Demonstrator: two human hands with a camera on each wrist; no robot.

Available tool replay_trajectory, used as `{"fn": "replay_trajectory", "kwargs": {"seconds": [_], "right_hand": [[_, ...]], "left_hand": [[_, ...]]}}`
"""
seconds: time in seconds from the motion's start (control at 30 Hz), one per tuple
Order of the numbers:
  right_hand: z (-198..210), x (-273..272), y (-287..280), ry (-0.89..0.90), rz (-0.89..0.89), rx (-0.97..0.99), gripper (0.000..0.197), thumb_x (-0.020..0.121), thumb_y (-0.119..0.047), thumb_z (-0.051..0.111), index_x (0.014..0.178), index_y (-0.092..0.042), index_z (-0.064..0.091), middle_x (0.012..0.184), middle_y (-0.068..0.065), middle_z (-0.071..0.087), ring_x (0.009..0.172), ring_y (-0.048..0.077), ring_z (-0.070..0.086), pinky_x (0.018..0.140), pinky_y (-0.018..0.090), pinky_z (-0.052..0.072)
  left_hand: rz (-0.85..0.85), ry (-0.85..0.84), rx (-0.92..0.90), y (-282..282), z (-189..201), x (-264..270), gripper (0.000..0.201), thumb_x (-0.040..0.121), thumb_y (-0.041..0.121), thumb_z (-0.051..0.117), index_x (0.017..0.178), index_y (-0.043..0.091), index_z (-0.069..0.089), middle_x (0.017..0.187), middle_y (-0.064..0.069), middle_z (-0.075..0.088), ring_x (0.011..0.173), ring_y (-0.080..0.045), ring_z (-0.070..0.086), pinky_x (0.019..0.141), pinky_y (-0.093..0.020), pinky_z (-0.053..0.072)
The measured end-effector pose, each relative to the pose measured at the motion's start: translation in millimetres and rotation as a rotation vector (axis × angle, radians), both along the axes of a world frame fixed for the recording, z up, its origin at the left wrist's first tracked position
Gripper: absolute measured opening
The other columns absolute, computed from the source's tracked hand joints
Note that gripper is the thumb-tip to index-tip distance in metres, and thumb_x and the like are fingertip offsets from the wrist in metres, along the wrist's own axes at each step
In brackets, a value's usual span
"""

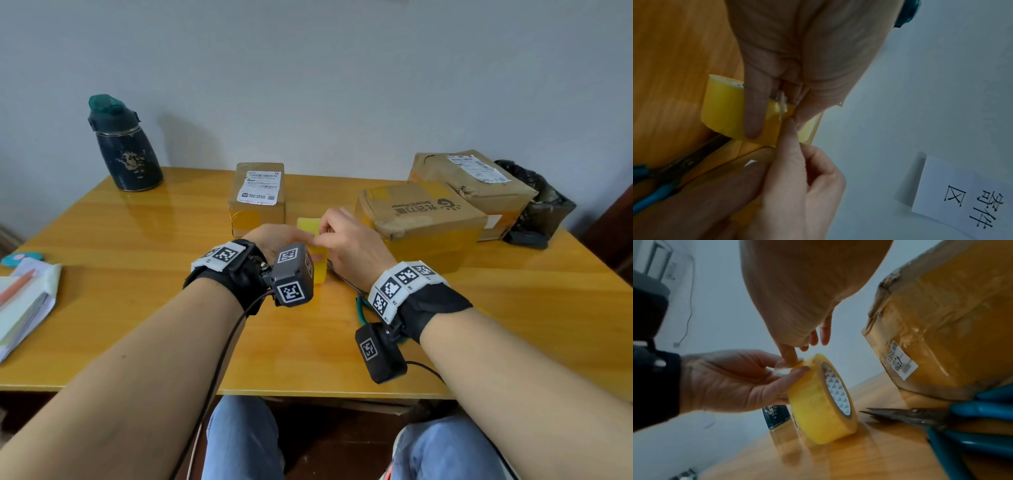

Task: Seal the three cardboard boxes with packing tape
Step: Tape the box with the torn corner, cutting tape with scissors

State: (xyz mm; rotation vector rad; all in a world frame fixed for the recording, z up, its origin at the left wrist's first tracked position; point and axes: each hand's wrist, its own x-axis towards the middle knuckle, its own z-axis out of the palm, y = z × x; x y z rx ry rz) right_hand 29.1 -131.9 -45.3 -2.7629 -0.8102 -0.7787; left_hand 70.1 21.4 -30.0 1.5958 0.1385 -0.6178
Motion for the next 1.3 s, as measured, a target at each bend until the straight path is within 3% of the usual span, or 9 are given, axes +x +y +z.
{"fn": "replay_trajectory", "kwargs": {"seconds": [0.1, 0.2, 0.43, 0.6, 0.67, 0.77, 0.9, 1.0, 1.3], "right_hand": [[0, -1, -2, -0.085, -0.024, -0.221, 0.008, 0.079, -0.006, 0.072, 0.084, -0.011, 0.071, 0.080, 0.006, 0.051, 0.072, 0.020, 0.047, 0.053, 0.023, 0.023], [-4, -3, -9, -0.135, -0.006, -0.268, 0.030, 0.078, -0.003, 0.069, 0.106, -0.014, 0.069, 0.086, 0.005, 0.056, 0.076, 0.019, 0.052, 0.058, 0.021, 0.027], [-10, -5, -22, -0.109, -0.027, -0.259, 0.066, 0.079, 0.007, 0.063, 0.138, -0.019, 0.050, 0.090, 0.007, 0.049, 0.071, 0.012, 0.032, 0.051, 0.020, 0.029], [-21, -7, -32, -0.036, -0.030, -0.171, 0.089, 0.075, 0.015, 0.059, 0.148, -0.025, 0.028, 0.094, 0.009, 0.048, 0.066, 0.012, 0.032, 0.048, 0.019, 0.031], [-22, -10, -31, -0.010, -0.033, -0.096, 0.090, 0.074, 0.016, 0.055, 0.148, -0.025, 0.022, 0.094, 0.009, 0.049, 0.065, 0.012, 0.034, 0.046, 0.019, 0.035], [-19, -8, -30, 0.005, -0.095, 0.055, 0.083, 0.077, 0.015, 0.052, 0.149, -0.017, 0.023, 0.093, 0.008, 0.051, 0.062, 0.013, 0.039, 0.048, 0.020, 0.039], [-16, -4, -36, 0.035, -0.130, 0.161, 0.053, 0.084, 0.008, 0.051, 0.135, -0.005, 0.048, 0.089, 0.010, 0.063, 0.064, 0.012, 0.045, 0.056, 0.024, 0.040], [-15, -4, -35, 0.165, -0.173, 0.145, 0.027, 0.089, -0.001, 0.048, 0.111, -0.005, 0.064, 0.091, 0.011, 0.069, 0.074, 0.024, 0.061, 0.067, 0.038, 0.053], [-6, -10, -29, 0.794, -0.570, -0.196, 0.005, 0.093, -0.012, 0.051, 0.095, -0.007, 0.050, 0.088, 0.008, 0.054, 0.079, 0.024, 0.056, 0.069, 0.029, 0.050]], "left_hand": [[-0.031, -0.100, 0.123, 0, 5, -1, 0.044, 0.093, 0.010, 0.058, 0.133, -0.006, 0.050, 0.135, -0.021, 0.054, 0.040, -0.001, 0.058, 0.050, -0.016, 0.050], [-0.033, -0.126, 0.161, 0, 10, -4, 0.045, 0.093, 0.011, 0.057, 0.133, -0.007, 0.048, 0.141, -0.022, 0.048, 0.033, 0.002, 0.054, 0.040, -0.011, 0.046], [0.009, -0.061, 0.081, -2, 4, 0, 0.043, 0.092, 0.008, 0.058, 0.132, -0.007, 0.050, 0.138, -0.022, 0.050, 0.076, -0.018, 0.055, 0.103, -0.038, 0.046], [0.092, 0.006, 0.008, -9, 5, -3, 0.042, 0.092, 0.006, 0.058, 0.131, -0.008, 0.049, 0.136, -0.024, 0.052, 0.076, -0.020, 0.057, 0.100, -0.038, 0.048], [0.098, 0.029, -0.016, -8, 7, -4, 0.044, 0.093, 0.007, 0.059, 0.134, -0.005, 0.046, 0.131, -0.023, 0.056, 0.067, -0.022, 0.065, 0.079, -0.034, 0.059], [0.123, 0.177, -0.087, -6, 11, -6, 0.052, 0.090, 0.011, 0.065, 0.136, 0.002, 0.043, 0.130, -0.014, 0.057, 0.058, -0.022, 0.071, 0.044, -0.029, 0.055], [0.131, 0.170, -0.099, -5, 9, -9, 0.053, 0.085, 0.013, 0.072, 0.129, -0.004, 0.047, 0.114, -0.016, 0.057, 0.075, -0.026, 0.073, 0.069, -0.037, 0.061], [0.110, 0.148, -0.110, -3, 10, -13, 0.057, 0.084, 0.016, 0.073, 0.131, -0.002, 0.049, 0.131, -0.019, 0.053, 0.075, -0.032, 0.073, 0.069, -0.043, 0.060], [0.013, 0.160, -0.119, -5, 8, -16, 0.029, 0.090, 0.024, 0.065, 0.107, 0.002, 0.058, 0.099, -0.018, 0.071, 0.082, -0.029, 0.070, 0.068, -0.043, 0.061]]}}
